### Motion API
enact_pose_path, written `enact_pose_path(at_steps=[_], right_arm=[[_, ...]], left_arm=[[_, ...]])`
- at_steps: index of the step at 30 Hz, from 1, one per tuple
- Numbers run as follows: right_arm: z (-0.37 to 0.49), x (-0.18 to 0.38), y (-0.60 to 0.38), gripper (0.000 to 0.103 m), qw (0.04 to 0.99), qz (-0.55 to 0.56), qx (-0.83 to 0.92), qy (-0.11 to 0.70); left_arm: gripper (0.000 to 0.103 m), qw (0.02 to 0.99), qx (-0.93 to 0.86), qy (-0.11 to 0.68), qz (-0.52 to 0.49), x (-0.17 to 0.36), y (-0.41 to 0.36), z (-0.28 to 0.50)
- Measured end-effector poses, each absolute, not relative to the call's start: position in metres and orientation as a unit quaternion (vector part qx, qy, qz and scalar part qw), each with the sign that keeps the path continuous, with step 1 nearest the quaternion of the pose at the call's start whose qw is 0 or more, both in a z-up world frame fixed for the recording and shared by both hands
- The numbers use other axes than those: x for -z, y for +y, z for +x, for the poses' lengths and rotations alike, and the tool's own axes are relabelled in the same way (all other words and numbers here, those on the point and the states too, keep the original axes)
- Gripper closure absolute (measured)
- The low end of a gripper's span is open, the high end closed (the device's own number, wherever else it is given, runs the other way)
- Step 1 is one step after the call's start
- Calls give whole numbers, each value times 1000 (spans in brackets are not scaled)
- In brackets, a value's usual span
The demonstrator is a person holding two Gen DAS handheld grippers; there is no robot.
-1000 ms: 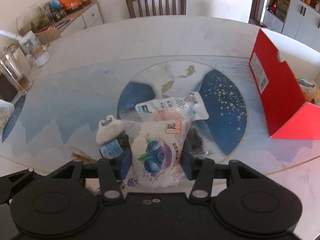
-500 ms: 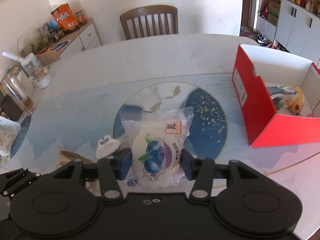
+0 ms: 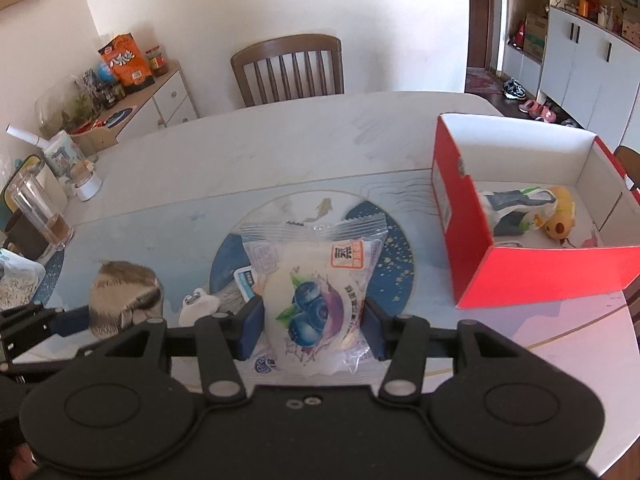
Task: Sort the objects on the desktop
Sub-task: 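Carry the foil bag and the bread bag with both grippers over the shoebox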
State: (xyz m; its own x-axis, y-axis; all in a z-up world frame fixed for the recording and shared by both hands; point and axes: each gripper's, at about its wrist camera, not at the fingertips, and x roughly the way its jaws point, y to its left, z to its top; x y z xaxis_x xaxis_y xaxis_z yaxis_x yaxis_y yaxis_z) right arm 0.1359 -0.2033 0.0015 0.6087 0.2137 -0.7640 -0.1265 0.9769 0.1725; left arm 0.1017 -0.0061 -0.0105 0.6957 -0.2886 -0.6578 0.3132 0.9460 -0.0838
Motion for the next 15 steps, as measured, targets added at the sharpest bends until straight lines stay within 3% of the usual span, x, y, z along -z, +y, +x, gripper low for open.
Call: enact_pose_path(at_steps=[15], right_arm=[[146, -7, -257, 52, 897, 79, -88, 426]], left_arm=[[58, 921, 168, 351, 26, -9, -57, 129]])
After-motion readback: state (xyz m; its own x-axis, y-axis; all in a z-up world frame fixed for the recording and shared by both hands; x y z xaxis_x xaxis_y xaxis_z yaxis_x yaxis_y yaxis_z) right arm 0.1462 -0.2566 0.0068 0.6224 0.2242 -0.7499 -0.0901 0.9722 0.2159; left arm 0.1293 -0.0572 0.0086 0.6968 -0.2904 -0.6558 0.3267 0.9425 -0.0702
